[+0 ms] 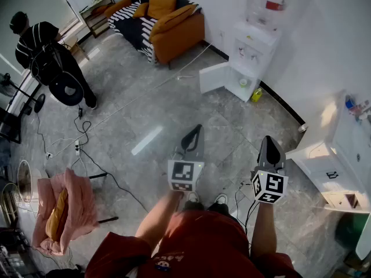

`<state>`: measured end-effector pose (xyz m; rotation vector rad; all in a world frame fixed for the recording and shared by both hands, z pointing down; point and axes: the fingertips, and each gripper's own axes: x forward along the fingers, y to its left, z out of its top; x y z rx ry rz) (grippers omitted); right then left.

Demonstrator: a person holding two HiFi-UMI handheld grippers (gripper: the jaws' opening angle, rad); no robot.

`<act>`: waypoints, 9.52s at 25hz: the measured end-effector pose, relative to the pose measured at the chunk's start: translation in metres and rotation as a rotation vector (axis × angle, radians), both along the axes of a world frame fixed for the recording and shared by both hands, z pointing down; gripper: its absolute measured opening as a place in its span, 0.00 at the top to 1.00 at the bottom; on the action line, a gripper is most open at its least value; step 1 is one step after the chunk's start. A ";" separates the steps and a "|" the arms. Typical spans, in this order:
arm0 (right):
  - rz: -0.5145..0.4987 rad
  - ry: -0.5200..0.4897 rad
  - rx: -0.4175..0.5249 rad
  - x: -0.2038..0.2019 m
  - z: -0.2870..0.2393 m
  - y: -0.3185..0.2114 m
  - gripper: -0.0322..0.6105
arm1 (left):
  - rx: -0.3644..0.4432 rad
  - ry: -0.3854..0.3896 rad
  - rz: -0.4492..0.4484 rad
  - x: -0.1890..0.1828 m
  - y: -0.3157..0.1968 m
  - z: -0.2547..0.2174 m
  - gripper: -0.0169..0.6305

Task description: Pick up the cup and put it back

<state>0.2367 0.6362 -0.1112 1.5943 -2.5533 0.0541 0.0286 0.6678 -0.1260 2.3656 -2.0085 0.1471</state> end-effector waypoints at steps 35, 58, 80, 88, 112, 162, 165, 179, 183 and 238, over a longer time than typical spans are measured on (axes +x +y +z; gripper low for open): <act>0.066 -0.023 -0.086 -0.090 0.041 -0.014 0.95 | -0.069 0.026 0.028 -0.101 -0.015 0.044 0.97; 0.077 -0.066 -0.142 -0.009 0.061 -0.274 0.95 | -0.115 -0.009 -0.003 -0.034 -0.275 0.056 0.97; 0.071 -0.013 -0.135 -0.053 0.067 -0.427 0.95 | -0.055 -0.013 0.045 -0.059 -0.450 0.052 0.97; 0.150 0.013 -0.138 -0.126 0.051 -0.503 0.95 | -0.056 -0.011 0.137 -0.129 -0.541 0.040 0.97; 0.274 0.028 -0.132 -0.156 0.054 -0.608 0.95 | -0.045 0.007 0.302 -0.137 -0.674 0.047 0.97; 0.289 0.084 -0.169 -0.155 0.441 -0.679 0.95 | -0.055 0.058 0.466 -0.081 -0.753 0.431 0.97; 0.297 0.076 -0.150 -0.150 0.496 -0.683 0.95 | -0.024 0.041 0.474 -0.072 -0.756 0.485 0.97; 0.287 0.070 -0.069 -0.136 0.731 -0.729 0.95 | -0.019 0.094 0.479 -0.066 -0.803 0.739 0.97; 0.297 0.062 -0.036 -0.126 0.773 -0.743 0.95 | -0.020 0.075 0.470 -0.071 -0.813 0.786 0.97; 0.293 0.004 -0.205 -0.116 0.950 -0.889 0.43 | -0.098 0.002 0.385 -0.058 -0.835 0.918 0.97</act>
